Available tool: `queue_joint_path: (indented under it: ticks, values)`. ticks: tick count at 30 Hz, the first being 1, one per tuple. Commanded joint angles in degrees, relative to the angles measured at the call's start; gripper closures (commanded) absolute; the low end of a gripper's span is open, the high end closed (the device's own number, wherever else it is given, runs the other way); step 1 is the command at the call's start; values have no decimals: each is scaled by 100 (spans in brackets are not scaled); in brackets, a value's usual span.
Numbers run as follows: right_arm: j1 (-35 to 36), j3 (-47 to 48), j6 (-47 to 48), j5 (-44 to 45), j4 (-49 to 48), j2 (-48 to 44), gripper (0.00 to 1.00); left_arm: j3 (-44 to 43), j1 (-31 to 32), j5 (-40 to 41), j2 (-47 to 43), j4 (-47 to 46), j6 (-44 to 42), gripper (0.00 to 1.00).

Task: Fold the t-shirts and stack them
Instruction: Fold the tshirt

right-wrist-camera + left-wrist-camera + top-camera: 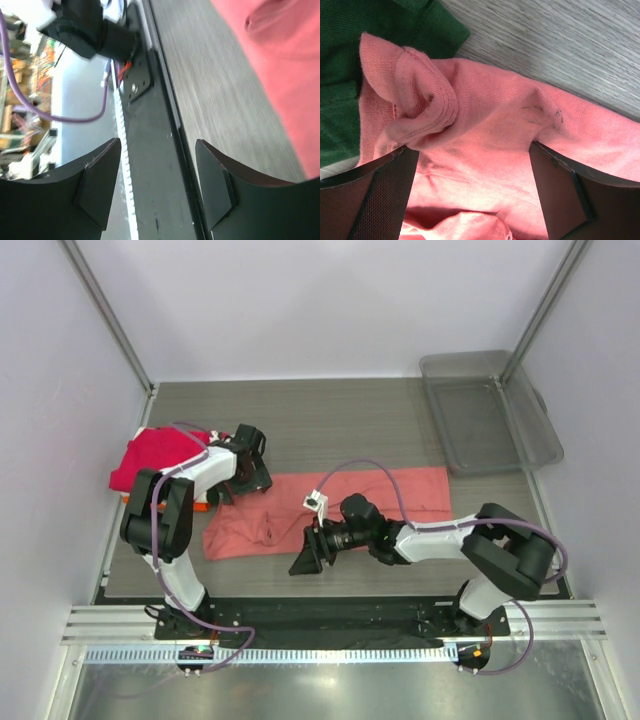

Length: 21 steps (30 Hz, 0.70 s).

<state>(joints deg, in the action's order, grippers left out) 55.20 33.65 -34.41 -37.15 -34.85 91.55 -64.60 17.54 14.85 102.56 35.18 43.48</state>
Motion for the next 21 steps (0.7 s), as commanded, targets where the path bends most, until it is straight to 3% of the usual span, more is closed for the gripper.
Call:
queue_joint_path:
  ticks: [1, 4, 8, 12, 21]
  values:
    - [8, 526, 391, 968, 801, -419, 32, 70, -49, 273, -78, 42, -33, 8]
    - [0, 1062, 444, 1849, 1103, -86, 31, 140, -49, 264, -149, -46, -42, 8]
    - [0, 2011, 295, 2263, 1182, 923, 28, 97, -49, 229, -44, -2, -77, 8]
    - [0, 2715, 365, 2431, 1331, 1461, 23, 114, -49, 281, -70, 15, -86, 8]
    - [8, 3666, 427, 2284, 1579, 2587, 24, 88, -49, 308, 0, 33, -86, 8]
